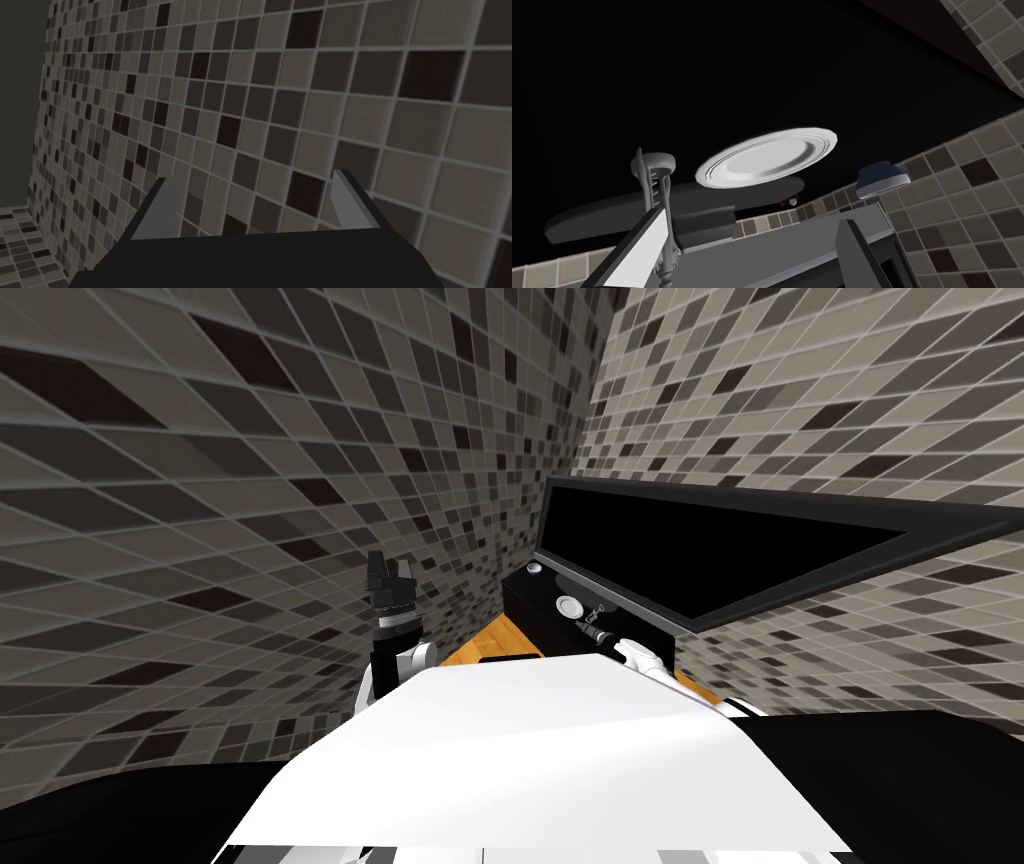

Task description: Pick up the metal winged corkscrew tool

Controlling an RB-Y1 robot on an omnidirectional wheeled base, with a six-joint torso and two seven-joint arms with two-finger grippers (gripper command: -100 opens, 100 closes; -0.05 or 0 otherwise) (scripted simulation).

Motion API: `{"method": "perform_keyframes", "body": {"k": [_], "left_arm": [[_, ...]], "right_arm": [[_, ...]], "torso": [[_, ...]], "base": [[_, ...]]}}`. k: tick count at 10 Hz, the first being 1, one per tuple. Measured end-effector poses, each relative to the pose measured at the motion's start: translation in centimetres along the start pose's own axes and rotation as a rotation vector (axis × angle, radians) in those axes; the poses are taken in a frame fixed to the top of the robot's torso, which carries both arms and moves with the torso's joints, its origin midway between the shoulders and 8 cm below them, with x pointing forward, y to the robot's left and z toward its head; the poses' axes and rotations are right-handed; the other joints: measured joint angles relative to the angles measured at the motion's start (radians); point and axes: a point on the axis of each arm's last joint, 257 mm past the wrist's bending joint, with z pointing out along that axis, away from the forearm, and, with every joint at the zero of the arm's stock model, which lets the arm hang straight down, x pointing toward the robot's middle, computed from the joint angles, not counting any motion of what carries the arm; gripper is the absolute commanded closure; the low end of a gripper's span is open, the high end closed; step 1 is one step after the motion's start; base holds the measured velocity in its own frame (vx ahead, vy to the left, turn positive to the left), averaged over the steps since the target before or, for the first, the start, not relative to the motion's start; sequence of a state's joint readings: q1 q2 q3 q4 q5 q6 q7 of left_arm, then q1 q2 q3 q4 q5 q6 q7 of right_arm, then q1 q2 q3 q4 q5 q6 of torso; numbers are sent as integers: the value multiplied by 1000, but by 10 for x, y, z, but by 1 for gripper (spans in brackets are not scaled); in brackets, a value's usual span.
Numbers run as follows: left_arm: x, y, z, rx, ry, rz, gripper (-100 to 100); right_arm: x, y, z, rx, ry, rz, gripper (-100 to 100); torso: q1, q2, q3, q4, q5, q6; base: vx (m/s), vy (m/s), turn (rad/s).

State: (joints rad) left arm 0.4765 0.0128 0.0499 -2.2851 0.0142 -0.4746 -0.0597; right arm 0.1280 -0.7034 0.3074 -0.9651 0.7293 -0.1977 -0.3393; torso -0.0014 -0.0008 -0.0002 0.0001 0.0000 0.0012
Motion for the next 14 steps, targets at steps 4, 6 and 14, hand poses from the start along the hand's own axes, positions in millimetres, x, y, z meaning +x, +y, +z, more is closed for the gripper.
{"method": "perform_keyframes", "body": {"k": [4,6,14], "left_arm": [[0,0,0,0,0,0,0],[0,0,0,0,0,0,0],[0,0,0,0,0,0,0]], "right_arm": [[-8,-49,-5,103,10,-28,-100],[-20,-88,-15,185,13,-49,-100],[-35,-144,-35,323,3,-69,-100]], "torso": [[0,0,0,0,0,0],[-1,-1,-1,0,0,0],[-1,3,2,0,-1,0]], "base": [[18,-1,156],[36,-11,178],[-4,-21,119]]}}
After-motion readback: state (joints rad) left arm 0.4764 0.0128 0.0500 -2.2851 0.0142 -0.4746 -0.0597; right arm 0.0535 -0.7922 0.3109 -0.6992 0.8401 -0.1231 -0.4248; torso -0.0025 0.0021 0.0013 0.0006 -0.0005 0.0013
